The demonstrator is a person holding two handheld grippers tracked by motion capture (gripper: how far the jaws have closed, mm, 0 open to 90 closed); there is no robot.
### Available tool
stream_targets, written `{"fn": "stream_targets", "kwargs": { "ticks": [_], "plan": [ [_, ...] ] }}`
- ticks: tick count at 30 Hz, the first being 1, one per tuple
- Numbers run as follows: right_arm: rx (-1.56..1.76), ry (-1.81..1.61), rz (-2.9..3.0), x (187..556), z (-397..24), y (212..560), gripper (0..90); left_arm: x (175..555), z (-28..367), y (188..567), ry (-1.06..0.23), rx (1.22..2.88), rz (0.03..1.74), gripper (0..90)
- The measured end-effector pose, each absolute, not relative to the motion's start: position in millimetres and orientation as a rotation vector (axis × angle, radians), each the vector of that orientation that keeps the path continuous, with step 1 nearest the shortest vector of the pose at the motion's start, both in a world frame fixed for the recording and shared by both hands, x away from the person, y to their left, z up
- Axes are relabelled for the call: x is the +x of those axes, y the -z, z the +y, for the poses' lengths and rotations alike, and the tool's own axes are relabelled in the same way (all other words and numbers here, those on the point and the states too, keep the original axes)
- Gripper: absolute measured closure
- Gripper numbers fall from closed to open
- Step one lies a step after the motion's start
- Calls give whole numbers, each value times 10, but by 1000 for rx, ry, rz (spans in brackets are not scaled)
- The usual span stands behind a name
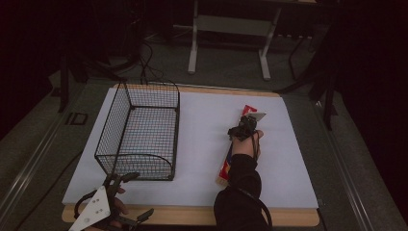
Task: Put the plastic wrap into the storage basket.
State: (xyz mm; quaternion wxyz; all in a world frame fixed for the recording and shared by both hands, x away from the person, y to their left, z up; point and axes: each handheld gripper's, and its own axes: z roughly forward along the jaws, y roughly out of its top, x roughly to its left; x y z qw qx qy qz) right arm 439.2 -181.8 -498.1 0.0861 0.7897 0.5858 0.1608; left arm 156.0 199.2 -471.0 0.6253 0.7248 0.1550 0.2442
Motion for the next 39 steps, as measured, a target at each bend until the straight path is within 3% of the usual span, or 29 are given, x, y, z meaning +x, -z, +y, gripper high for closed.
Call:
{"fn": "stream_targets", "kwargs": {
  "ticks": [14, 39],
  "plan": [
    [2262, -481, 1849, 4405, -1706, 4809, 396, 1569, 1984, 4715, -560, 1669, 360, 19],
    [1741, -750, 2082, 4203, -1092, 3553, 396, 1567, 1967, 4721, -548, 1673, 354, 19]
  ]
}}
